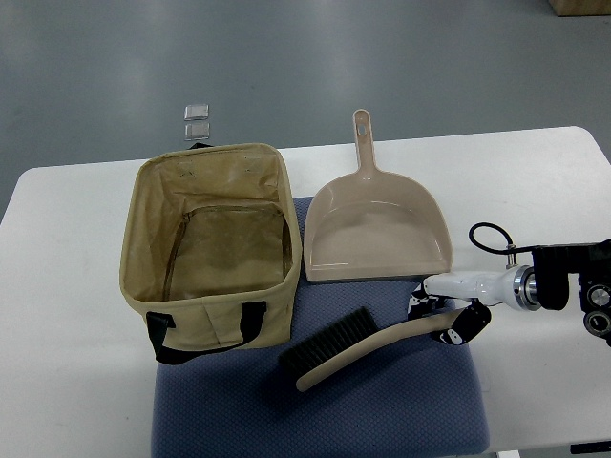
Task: Put pink broom in yellow bag with right hand
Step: 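Close the right hand around the brush handle near its end, then lift the brush with the right hand over the dustpan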
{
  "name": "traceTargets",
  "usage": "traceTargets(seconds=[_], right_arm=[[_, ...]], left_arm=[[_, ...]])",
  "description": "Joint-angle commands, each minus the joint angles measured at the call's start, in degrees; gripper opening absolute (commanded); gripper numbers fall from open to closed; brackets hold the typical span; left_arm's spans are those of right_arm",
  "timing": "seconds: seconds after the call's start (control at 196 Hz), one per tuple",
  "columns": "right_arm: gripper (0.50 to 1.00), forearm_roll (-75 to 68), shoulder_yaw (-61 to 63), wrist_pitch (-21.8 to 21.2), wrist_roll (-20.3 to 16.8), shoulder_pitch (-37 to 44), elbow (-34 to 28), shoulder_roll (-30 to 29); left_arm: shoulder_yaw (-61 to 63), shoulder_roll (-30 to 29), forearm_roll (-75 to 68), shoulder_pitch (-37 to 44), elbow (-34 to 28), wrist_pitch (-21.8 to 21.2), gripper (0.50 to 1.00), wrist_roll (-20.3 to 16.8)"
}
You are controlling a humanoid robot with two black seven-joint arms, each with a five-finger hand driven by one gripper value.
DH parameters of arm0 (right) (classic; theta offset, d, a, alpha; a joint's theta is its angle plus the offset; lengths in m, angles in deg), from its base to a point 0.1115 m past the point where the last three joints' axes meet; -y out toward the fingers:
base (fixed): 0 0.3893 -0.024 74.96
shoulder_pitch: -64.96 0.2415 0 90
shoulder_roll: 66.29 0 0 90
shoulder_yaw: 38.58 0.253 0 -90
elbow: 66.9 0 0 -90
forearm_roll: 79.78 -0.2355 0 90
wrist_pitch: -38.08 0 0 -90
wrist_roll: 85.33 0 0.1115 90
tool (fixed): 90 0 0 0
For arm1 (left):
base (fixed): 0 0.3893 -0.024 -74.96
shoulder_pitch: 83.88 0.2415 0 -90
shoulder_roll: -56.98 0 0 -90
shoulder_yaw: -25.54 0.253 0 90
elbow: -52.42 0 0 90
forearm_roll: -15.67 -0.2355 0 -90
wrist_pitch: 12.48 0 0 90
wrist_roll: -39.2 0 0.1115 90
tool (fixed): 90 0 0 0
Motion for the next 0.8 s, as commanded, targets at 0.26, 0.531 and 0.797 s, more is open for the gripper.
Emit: traceTargets(seconds=[0.26, 0.531, 0.797], right_arm=[[0.500, 0.4, 1.1, 0.1, 0.3, 0.2, 0.2, 0.2], [0.500, -0.2, 4.4, 0.0, 0.4, 1.2, 0.2, 0.8], [0.500, -2.8, 5.9, -0.6, 1.1, 4.6, 0.1, 4.2]], left_arm=[[0.0, 0.0, 0.0, 0.0, 0.0, 0.0, 1.000, 0.0], [0.0, 0.0, 0.0, 0.0, 0.0, 0.0, 1.000, 0.0], [0.1, 0.0, -0.1, 0.0, 0.1, 0.0, 1.000, 0.0]])
